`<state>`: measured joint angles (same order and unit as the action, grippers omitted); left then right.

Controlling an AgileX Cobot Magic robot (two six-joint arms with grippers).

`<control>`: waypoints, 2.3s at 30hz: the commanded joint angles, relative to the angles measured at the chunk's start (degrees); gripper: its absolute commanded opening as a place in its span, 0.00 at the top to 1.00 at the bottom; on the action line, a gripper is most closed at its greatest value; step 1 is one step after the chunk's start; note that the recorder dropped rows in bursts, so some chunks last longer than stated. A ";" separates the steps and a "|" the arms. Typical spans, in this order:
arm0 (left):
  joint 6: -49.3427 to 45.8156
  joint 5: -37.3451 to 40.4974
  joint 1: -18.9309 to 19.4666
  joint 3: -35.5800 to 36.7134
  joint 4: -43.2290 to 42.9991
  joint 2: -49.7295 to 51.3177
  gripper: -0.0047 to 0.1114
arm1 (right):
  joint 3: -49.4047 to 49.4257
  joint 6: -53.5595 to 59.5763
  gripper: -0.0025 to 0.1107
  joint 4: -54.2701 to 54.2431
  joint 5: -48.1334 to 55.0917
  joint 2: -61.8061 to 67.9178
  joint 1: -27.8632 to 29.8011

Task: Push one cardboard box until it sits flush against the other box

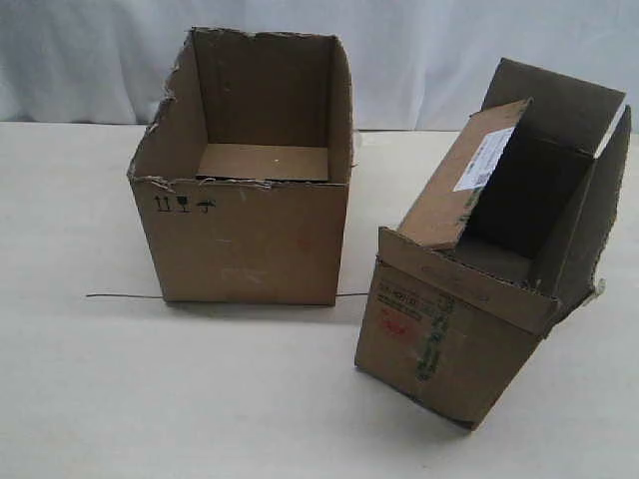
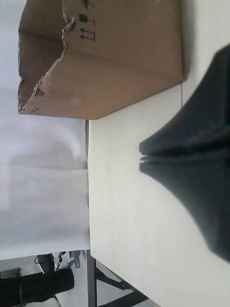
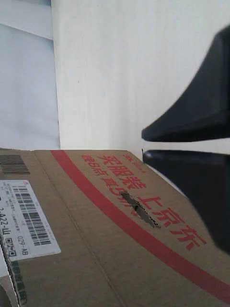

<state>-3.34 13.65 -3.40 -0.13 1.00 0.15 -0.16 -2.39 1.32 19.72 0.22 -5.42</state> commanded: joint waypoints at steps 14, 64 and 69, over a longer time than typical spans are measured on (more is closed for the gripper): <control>0.43 -0.62 -0.32 0.13 -0.23 -0.15 0.96 | 0.16 8.40 0.93 2.10 -26.44 -0.22 -0.09; 0.43 -0.62 -0.32 0.13 -0.23 -0.15 0.96 | -68.12 -34.71 0.93 20.52 50.24 87.57 -64.80; 0.43 -0.62 -0.32 0.13 -0.23 -0.15 0.96 | -64.01 -34.85 0.93 20.63 50.24 87.89 -60.91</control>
<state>-3.23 13.65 -3.40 -0.13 1.00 0.15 -65.58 -36.66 20.55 69.62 88.30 -68.47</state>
